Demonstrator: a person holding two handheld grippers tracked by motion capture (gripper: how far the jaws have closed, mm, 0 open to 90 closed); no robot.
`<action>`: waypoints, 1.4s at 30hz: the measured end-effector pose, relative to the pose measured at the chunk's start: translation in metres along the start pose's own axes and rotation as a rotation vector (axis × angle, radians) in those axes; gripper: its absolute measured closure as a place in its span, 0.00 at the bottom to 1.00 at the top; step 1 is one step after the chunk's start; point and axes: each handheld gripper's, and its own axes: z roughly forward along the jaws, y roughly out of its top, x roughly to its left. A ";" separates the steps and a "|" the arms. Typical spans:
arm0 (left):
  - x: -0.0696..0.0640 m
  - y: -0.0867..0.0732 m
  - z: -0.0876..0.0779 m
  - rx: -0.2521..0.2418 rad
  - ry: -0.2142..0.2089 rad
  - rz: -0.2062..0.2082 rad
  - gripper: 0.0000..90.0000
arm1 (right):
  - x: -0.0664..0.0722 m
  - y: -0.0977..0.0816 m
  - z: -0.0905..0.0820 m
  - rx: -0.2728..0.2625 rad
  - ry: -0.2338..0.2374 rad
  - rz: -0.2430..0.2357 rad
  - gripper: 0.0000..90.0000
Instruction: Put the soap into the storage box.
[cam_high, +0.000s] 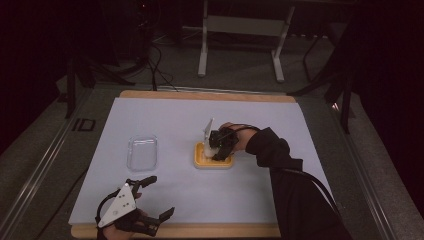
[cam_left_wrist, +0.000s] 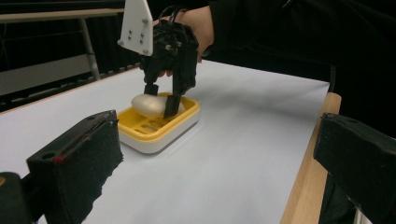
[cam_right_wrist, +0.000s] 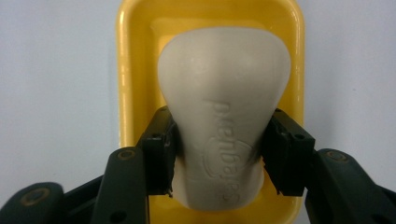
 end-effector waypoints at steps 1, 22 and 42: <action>0.000 0.000 0.000 0.000 0.000 0.001 0.01 | 0.000 0.000 0.001 -0.003 0.001 0.003 0.55; 0.000 0.000 0.000 0.001 -0.006 0.003 0.01 | -0.002 0.002 0.015 -0.011 0.009 0.030 0.55; 0.000 -0.001 0.002 0.013 -0.010 0.002 0.01 | 0.001 0.005 -0.012 -0.054 -0.022 0.040 0.50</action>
